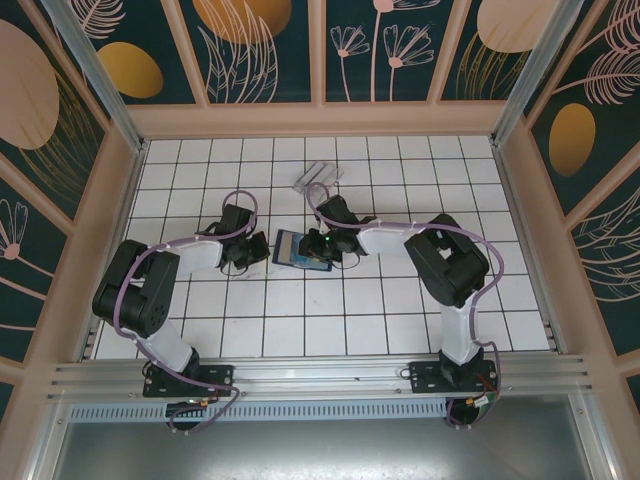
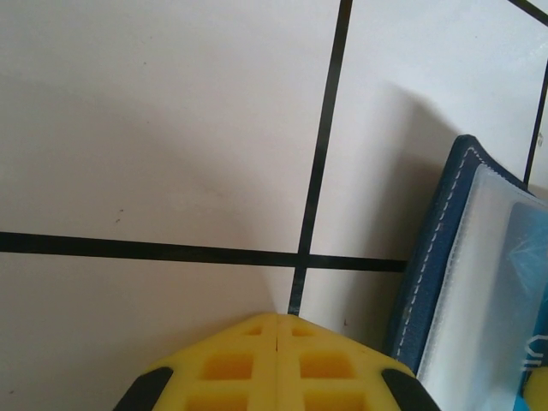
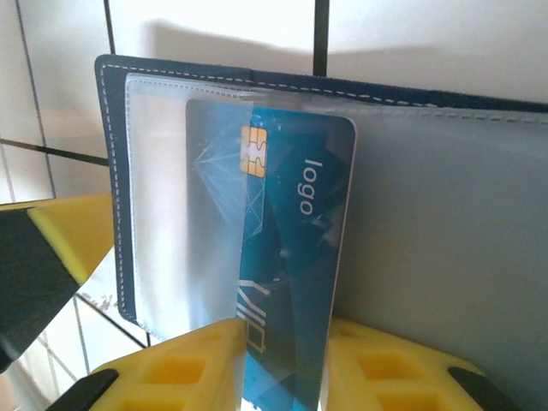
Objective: Put the credit cards into the card holder
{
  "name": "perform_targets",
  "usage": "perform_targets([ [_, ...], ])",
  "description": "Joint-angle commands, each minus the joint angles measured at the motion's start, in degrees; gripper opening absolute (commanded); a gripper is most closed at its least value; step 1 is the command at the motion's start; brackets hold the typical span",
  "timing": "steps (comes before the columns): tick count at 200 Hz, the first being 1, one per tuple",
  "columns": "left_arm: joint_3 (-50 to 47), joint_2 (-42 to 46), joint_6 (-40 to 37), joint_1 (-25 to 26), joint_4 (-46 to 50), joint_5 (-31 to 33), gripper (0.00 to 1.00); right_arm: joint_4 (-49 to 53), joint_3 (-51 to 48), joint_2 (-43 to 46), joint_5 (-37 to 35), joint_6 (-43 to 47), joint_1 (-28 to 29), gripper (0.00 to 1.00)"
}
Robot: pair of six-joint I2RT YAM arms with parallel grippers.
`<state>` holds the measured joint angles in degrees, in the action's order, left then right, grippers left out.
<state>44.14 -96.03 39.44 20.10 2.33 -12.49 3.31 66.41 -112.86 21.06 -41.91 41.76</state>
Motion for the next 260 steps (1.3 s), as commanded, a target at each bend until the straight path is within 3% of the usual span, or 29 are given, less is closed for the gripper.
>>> perform_targets([
  [1,-1.86,-1.21,-0.67,0.62,1.65,-5.75,0.00,5.51,0.73,1.11,-6.60,1.84,0.95,0.28],
  [22,-1.59,-0.18,-0.84,0.60,2.13,-4.03,0.09,4.40,1.15,0.40,-3.90,2.91,1.30,0.25],
  [41,-0.81,-0.03,-1.16,0.67,2.33,-6.02,0.11,3.25,1.67,-0.52,-1.69,3.72,2.21,0.24],
  [111,-4.39,-1.54,7.65,3.19,-6.97,-7.22,0.03,4.77,6.30,-2.86,-0.69,4.67,3.84,0.26],
  [188,-5.09,-0.70,7.95,3.73,-5.94,-4.83,0.00,15.97,7.30,0.55,-14.44,5.76,4.26,0.30],
  [211,-5.20,-1.66,9.57,3.72,-8.18,-6.91,0.00,21.11,9.26,0.79,-20.09,5.57,5.24,0.31],
  [260,-6.05,-1.51,10.76,3.72,-10.16,-7.53,0.00,24.73,11.31,-1.23,-25.28,4.73,6.31,0.33],
])
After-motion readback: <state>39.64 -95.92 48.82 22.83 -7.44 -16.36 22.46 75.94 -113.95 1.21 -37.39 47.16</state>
